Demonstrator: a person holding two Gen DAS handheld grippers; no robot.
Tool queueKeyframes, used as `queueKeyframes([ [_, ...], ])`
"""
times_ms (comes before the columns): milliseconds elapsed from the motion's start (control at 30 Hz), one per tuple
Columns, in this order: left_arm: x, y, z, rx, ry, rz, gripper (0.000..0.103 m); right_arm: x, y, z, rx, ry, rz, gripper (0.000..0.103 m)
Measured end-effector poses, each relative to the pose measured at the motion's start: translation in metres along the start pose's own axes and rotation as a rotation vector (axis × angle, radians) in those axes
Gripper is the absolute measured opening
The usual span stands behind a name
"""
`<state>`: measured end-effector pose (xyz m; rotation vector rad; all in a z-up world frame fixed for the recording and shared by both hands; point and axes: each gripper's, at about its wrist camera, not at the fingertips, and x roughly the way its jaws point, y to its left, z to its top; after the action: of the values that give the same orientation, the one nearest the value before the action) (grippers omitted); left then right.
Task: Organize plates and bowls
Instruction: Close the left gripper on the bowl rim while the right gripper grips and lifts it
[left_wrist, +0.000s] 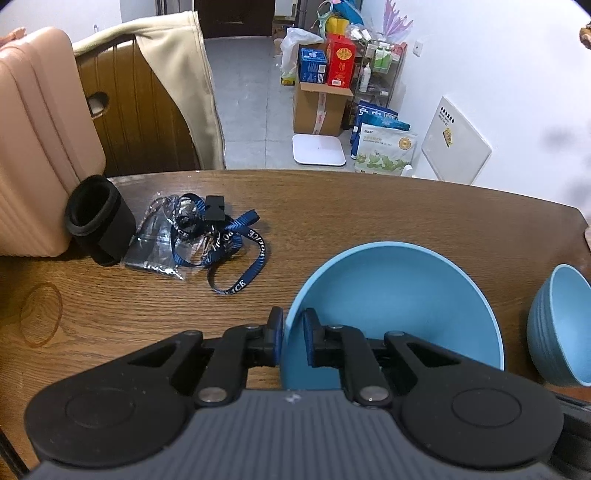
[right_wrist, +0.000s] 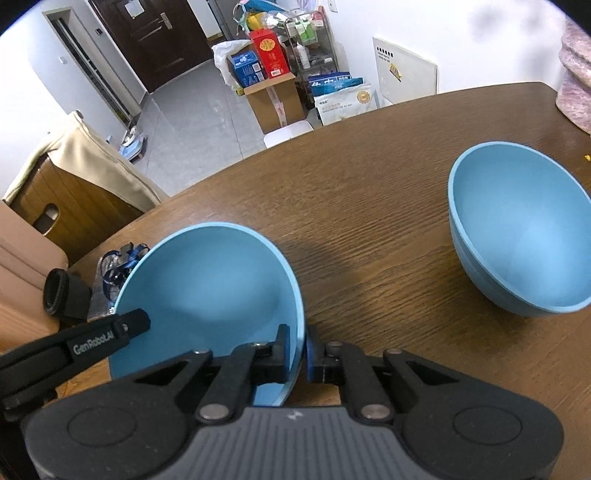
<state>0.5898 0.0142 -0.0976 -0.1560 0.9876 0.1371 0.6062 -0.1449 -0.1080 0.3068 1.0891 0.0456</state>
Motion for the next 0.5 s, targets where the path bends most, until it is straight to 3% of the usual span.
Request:
queueKeyframes([
  [500, -0.064, 0.014, -0.018, 0.031, -0.054, -0.013, 0.013, -0.055, 0.012, -0.034, 0.035, -0.047, 0.012, 0.008],
])
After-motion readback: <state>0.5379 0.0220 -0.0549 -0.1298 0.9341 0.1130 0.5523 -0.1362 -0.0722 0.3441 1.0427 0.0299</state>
